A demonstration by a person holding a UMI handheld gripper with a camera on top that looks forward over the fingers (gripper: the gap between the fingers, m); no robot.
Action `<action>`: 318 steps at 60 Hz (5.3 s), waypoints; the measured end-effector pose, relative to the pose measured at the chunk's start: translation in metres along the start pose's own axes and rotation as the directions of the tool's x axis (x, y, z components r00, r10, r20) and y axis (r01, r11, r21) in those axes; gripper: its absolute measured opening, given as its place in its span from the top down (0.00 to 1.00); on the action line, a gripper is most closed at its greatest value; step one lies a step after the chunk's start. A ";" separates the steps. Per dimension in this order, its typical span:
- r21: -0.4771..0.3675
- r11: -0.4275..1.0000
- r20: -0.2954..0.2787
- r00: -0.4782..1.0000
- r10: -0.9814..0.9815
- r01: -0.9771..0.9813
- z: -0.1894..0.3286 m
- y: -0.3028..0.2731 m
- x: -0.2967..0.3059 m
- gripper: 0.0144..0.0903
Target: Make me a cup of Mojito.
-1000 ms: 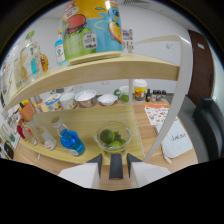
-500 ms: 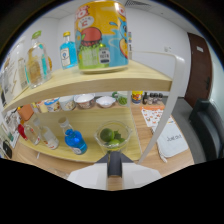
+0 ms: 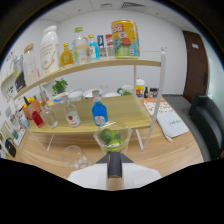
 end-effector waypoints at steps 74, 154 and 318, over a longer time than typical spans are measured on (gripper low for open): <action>-0.113 -0.410 -0.435 -0.416 -0.798 0.905 0.004 -0.061 -0.073 0.98; -0.149 0.988 0.071 0.996 0.054 -0.043 0.082 0.128 0.123 0.98; 0.198 0.978 -0.029 0.998 -0.062 0.067 0.035 -0.074 -0.093 0.74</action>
